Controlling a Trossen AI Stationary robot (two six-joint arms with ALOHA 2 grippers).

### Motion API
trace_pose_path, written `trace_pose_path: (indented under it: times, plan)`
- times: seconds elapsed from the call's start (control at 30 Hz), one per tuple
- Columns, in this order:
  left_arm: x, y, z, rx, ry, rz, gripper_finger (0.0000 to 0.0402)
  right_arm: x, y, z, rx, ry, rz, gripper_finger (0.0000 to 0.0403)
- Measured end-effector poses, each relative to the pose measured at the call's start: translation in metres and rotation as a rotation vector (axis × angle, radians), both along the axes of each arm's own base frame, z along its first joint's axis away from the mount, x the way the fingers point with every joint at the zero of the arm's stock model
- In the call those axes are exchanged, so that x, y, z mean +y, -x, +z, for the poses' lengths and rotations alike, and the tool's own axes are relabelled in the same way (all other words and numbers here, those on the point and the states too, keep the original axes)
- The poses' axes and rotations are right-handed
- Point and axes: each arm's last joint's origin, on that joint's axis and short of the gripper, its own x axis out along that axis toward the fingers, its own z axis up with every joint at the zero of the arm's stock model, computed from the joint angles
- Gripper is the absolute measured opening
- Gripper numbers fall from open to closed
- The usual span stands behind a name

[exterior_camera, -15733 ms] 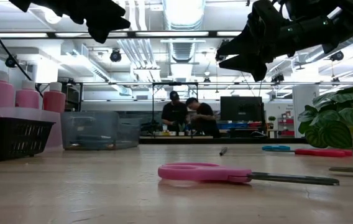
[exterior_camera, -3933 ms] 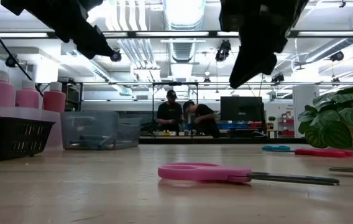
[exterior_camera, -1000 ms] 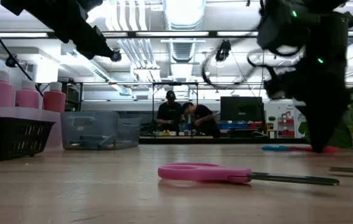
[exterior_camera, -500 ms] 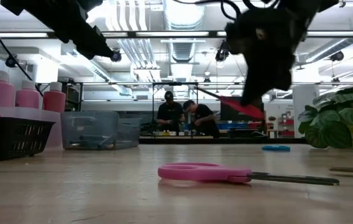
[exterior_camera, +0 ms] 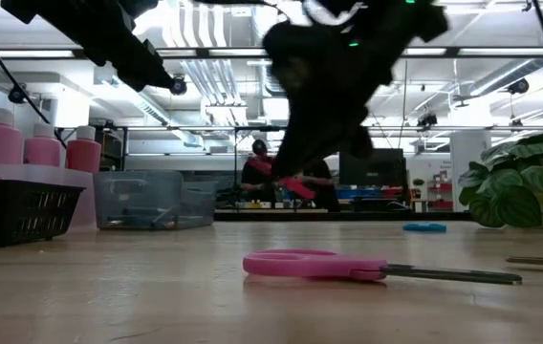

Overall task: Pick & Place Paint Supplies
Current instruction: Put the red scissors into the black basket

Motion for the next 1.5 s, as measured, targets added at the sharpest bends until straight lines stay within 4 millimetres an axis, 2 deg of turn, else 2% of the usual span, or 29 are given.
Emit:
trace_pose_path:
  times: [0.2, 0.37, 0.57, 0.93, 1.2, 1.5]
  plan:
    - [0.0, 0.0, 0.0, 0.0, 0.0, 0.0, 0.0165, 0.007, -0.039, -0.004, 0.135, 0.043, 0.015, 0.0014]
    - [0.0, 0.0, 0.0, 0.001, 0.0, 0.0, 0.0165, 0.016, -0.067, -0.005, 0.17, 0.074, 0.069, 0.0014]
    - [0.0, 0.0, 0.0, 0.004, 0.0, 0.0, 0.0165, 0.021, -0.088, -0.011, 0.192, 0.075, 0.095, 0.0014]
    - [0.0, 0.0, 0.0, 0.006, 0.0, 0.0, 0.0165, 0.025, -0.097, -0.032, 0.241, 0.013, 0.099, 0.0014]
    - [0.0, 0.0, 0.0, 0.006, 0.0, 0.0, 0.0165, 0.025, -0.097, -0.035, 0.236, -0.01, 0.08, 0.0018]
    - [0.0, 0.0, 0.0, 0.006, 0.0, 0.0, 0.0165, 0.025, -0.1, -0.034, 0.201, 0.006, 0.075, 0.0101]
